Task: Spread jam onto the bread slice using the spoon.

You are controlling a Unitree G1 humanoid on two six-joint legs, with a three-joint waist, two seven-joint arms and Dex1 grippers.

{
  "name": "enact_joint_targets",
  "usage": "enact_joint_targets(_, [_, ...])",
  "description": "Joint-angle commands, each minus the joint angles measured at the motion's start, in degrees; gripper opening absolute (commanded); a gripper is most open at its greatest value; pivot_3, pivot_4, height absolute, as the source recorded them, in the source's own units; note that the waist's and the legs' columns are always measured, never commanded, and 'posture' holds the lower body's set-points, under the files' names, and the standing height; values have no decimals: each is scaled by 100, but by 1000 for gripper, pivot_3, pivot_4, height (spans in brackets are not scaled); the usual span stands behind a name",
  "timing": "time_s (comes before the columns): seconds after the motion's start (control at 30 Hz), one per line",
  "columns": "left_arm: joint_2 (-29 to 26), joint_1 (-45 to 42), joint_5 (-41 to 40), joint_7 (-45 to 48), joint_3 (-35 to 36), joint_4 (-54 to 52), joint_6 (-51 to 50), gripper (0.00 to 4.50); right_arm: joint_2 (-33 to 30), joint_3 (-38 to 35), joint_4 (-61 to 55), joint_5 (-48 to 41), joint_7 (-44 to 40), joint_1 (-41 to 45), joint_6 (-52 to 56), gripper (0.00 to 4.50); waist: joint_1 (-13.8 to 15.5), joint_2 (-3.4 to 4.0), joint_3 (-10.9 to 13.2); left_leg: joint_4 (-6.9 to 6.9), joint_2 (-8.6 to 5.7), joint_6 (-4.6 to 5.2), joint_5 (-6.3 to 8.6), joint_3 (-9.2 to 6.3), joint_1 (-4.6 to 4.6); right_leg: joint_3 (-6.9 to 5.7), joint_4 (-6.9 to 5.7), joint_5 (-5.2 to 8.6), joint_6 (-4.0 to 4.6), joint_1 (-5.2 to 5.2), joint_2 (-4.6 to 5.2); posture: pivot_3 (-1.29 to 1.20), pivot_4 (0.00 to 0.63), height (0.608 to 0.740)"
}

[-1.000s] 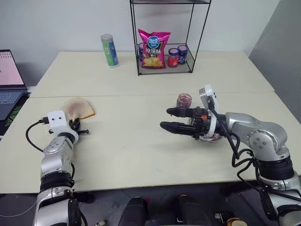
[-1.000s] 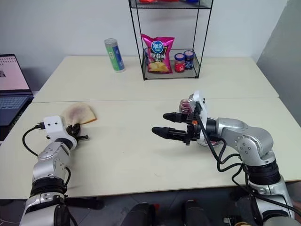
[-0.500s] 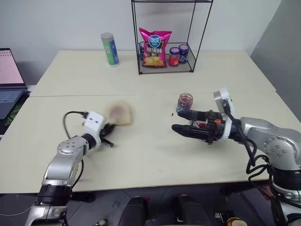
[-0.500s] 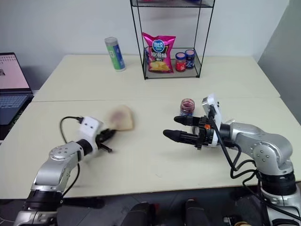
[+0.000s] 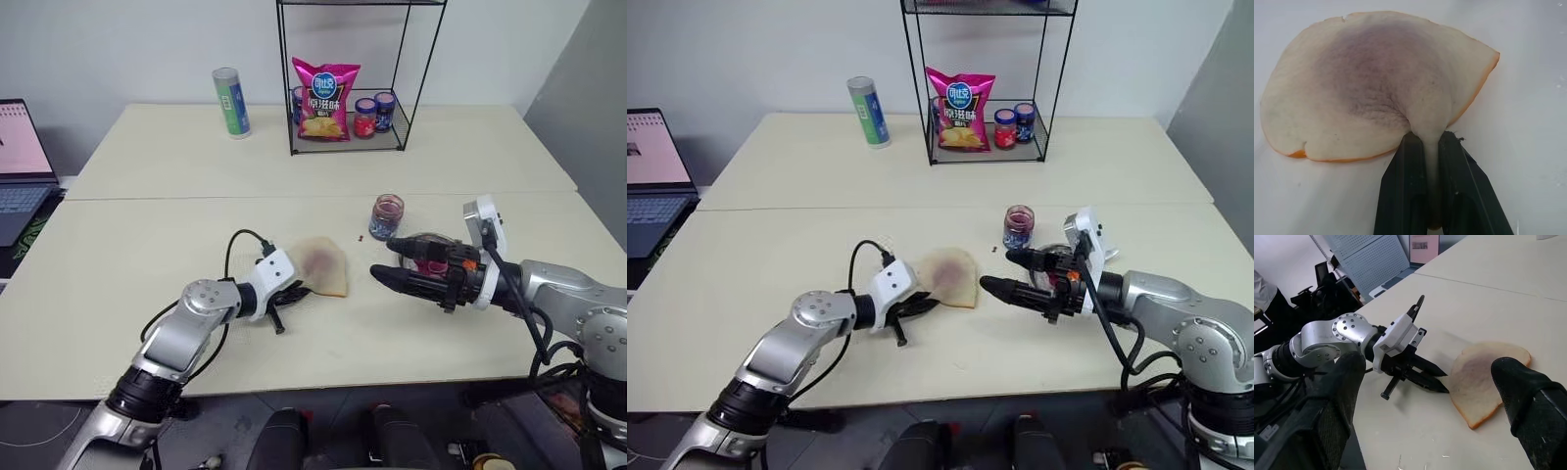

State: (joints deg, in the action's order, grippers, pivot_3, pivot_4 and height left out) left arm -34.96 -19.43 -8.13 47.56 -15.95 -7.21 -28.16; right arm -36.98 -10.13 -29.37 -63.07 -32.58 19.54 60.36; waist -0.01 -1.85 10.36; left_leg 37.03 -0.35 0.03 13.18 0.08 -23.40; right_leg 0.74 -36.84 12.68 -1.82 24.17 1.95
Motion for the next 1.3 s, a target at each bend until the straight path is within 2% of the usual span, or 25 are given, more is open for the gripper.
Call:
enact_joint_targets(0.03, [-62,-12,89,256,-199,-142,63,12,-70,-196,-237,-182,69,-30,-116,4500,-3,0,0,0,1,0,0,-1,1,0,-2,1,2,0,-2,0,150,740])
enact_joint_targets(0.23, [-261,113,159,497,-216,-284,59,12,-116,-180,-172,-177,63,-47,-162,4500,-6,0,0,1,3,0,0,1,6,2,-2,2,2,-3,-6,0,150,740])
enact_joint_targets(0.27, [-312,136,155,547,-211,-330,60,651,-124,-174,-145,-166,48,-42,-171,4500,-8,0,0,0,3,0,0,2,5,3,-1,2,2,-3,-6,0,150,740])
enact_joint_targets(0.63, [-397,3,309,461,-18,-256,156,2961,-293,-156,164,117,-134,-96,-355,4500,-6,0,0,1,3,0,0,1,6,2,-2,3,2,-3,-6,0,150,740])
enact_joint_targets(0.87, [-608,89,386,452,106,-390,133,4393,-549,-634,226,76,-100,-487,-373,4500,-6,0,0,0,3,0,0,1,6,3,-3,3,2,-3,-6,0,150,740])
enact_joint_targets(1.03, [-1228,538,224,656,535,-779,-50,4484,-778,-1589,601,128,-49,-1245,-418,4500,-6,0,0,-3,4,0,0,2,6,4,-2,4,4,-2,-6,0,150,740])
enact_joint_targets(1.13, [-1668,762,49,909,897,-988,-13,4484,-435,-2158,1047,188,500,-1418,-643,4500,-17,0,0,-4,6,0,0,5,12,6,-6,6,8,-2,-7,0,150,740])
enact_joint_targets(1.2, [-1681,718,-156,999,1071,-1080,75,4484,-205,-2336,1303,164,797,-1397,-709,4500,-15,2,0,-3,13,0,0,8,20,9,-7,23,36,-7,-15,0,150,740])
enact_joint_targets(1.3, [-1285,361,-712,994,1255,-1237,-209,4484,75,-2409,1696,71,1011,-1284,-732,4500,-1,1,1,-3,11,0,0,9,23,11,-5,25,40,-12,-15,0,150,740])
